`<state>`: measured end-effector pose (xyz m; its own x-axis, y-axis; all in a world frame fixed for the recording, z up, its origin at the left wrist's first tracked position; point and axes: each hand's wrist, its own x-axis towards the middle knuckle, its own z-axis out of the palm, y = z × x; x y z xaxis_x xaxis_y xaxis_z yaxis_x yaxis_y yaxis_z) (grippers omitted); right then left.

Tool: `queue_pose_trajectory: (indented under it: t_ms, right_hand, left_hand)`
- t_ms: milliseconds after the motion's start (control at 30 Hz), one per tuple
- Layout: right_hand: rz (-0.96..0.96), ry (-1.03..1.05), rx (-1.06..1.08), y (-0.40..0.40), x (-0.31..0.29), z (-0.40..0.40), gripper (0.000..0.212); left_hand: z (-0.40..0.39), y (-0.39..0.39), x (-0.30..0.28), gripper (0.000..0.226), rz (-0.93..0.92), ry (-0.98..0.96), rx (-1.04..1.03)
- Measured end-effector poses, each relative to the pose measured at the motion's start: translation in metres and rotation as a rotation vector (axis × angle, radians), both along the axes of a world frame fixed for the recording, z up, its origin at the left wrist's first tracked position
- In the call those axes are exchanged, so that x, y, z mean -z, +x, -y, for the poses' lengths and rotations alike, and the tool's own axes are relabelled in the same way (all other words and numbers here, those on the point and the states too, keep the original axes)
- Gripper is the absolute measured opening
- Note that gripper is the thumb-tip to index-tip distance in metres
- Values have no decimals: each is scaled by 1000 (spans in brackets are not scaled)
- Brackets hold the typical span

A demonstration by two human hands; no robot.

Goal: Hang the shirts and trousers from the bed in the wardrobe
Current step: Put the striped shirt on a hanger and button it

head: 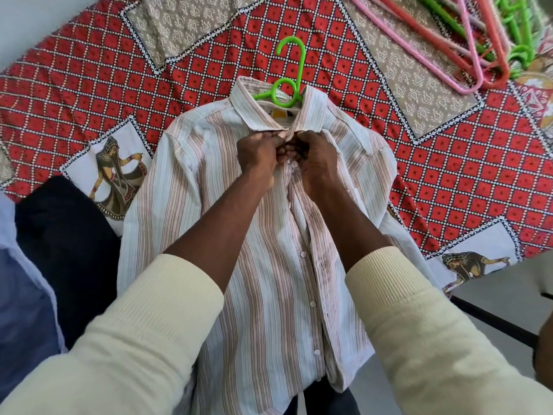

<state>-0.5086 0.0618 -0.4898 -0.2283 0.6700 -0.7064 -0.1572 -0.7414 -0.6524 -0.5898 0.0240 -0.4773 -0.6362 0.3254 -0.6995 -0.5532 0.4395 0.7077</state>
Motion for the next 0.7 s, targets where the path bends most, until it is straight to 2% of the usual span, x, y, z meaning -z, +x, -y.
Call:
queue_pose_trajectory:
  t_ms: [100,333,500,600,700]
  right_hand:
    - [61,33,-44,-2,-2,-2,19]
    - [89,153,-161,-1,-2,-5,11]
    - [149,225,-220,-4,-3,-9,10]
    - [178,352,-278,-3,-3,-8,5]
    - [361,470,-360,-1,3,-9,9]
  left_hand:
    - [0,-5,0,7,19,1,15]
    - [1,-19,-2,14,2,18,253]
    - [5,-27,0,7,57,137,321]
    - [5,-29,1,18,34,187,384]
    - [1,-28,1,20,-20,162,431]
